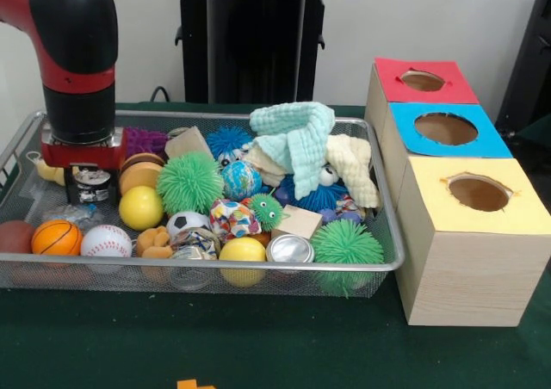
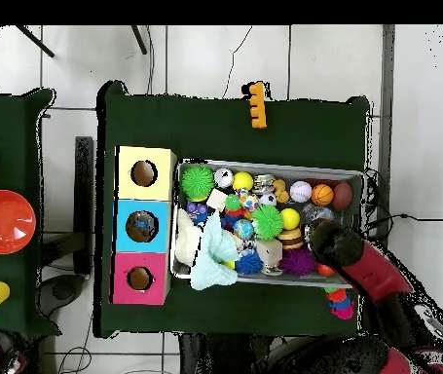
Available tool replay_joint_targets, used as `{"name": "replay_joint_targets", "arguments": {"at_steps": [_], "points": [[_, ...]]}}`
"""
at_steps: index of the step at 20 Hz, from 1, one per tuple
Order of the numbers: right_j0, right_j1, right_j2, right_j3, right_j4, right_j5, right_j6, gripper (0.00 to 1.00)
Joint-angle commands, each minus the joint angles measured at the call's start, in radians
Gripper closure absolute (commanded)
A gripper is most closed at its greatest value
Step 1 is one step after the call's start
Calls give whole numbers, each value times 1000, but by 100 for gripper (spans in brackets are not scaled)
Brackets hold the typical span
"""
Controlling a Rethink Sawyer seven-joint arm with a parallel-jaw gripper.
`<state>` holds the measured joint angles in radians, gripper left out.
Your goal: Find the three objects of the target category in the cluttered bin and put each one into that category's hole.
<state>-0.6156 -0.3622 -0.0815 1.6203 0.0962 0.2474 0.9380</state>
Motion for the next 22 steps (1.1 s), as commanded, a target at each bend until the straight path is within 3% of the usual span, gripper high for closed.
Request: {"name": "replay_joint_targets", "arguments": {"at_steps": [1,9,18,22], "points": [[24,55,26,-70,43,140,219,0],[-16,36,44,-40,43,146,216,0],[-30,-81,38,-67,11,266,145,0],[-36,-122,20,-18,7,271,168,0]]}}
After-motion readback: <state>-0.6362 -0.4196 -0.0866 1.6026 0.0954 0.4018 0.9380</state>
